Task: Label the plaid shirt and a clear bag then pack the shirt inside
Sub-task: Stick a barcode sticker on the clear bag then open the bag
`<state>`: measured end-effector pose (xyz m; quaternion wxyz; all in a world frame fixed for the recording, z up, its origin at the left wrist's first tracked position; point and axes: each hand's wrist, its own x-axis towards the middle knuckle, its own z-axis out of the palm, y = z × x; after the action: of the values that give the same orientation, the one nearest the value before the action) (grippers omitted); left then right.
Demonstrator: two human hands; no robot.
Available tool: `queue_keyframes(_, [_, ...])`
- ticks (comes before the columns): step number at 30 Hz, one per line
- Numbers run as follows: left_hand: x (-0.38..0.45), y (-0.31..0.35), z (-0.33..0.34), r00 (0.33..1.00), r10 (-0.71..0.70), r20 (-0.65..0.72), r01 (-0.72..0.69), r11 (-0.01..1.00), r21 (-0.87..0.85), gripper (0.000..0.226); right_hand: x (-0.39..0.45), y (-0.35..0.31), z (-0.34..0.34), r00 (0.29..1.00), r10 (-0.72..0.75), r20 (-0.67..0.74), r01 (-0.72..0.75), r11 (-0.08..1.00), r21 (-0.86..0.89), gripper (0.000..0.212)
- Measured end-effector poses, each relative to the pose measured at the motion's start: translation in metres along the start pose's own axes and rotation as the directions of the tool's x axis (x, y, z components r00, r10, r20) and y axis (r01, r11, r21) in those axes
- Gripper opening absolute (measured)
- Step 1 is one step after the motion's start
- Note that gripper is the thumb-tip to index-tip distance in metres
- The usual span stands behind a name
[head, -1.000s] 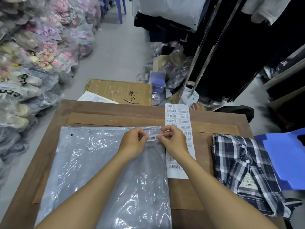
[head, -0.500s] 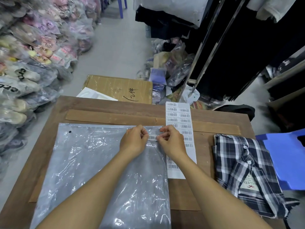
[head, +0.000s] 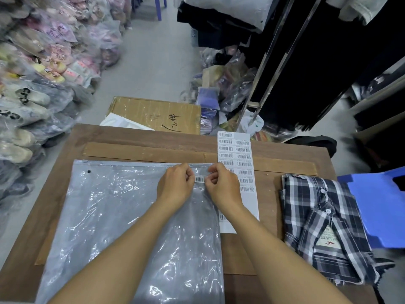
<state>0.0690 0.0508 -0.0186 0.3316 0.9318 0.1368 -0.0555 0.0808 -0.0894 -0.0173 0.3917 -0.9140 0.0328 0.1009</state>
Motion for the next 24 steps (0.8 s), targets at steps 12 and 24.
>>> queue_keyframes(12, [-0.003, -0.007, 0.016, 0.997, 0.008, -0.076, -0.014, 0.997, -0.076, 0.032, -0.007, 0.005, 0.006, 0.999, 0.003, -0.037, -0.005, 0.999, -0.044, 0.024])
queue_keyframes(24, [0.006, -0.020, 0.005, 1.000, 0.014, -0.024, -0.019, 0.967, -0.255, 0.016, 0.007, 0.019, -0.007, 1.000, 0.009, 0.013, -0.009, 0.998, 0.054, 0.026])
